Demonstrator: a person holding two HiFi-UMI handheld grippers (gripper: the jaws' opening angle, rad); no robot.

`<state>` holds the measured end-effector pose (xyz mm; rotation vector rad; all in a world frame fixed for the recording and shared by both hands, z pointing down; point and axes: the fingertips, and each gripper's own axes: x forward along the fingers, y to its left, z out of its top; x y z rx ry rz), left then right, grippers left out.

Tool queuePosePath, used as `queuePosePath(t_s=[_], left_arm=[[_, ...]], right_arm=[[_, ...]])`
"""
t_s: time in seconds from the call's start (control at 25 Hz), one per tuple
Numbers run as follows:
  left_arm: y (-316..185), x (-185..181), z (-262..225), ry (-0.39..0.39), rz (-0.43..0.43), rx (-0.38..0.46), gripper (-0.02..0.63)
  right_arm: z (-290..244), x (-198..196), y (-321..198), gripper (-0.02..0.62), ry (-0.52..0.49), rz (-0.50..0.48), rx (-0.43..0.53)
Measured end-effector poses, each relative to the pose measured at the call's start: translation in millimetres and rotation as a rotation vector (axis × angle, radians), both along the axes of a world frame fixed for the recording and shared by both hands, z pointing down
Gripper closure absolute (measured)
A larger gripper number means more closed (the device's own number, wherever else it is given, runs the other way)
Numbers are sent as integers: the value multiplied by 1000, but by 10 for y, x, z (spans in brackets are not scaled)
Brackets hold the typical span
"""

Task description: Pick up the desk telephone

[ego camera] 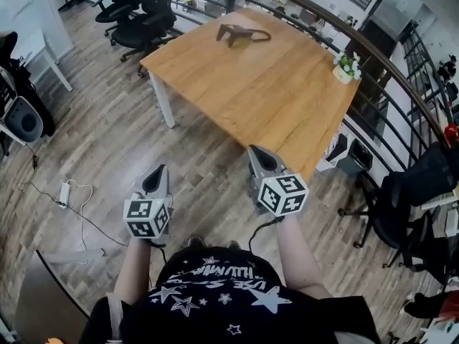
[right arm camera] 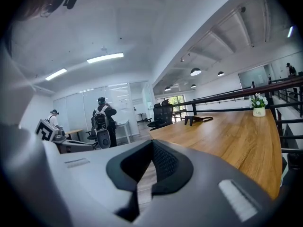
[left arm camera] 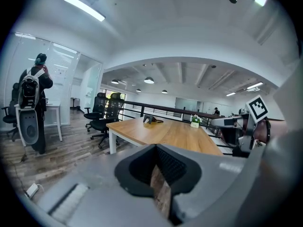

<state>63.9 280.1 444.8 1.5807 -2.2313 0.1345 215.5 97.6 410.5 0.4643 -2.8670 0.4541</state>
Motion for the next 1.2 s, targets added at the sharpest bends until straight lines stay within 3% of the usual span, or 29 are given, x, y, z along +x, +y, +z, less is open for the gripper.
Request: queuePosePath(t_s=[0.44,0.68,0.92,1.2], left_arm=[[296,-377,44,17,19,11,603],[381,-625,169,53,-19,2,603],[113,-1032,75,20,-32,12,603],[-275,-1651,90,11,-81,12,603]], right_arm=[[-3,-411,342,594,-8,26,6],[63,-617,288,594,0,25,-11],[174,-1164,146,594,-9,-37,-14],[252,-1881,-375,594,-24,-72,-27]])
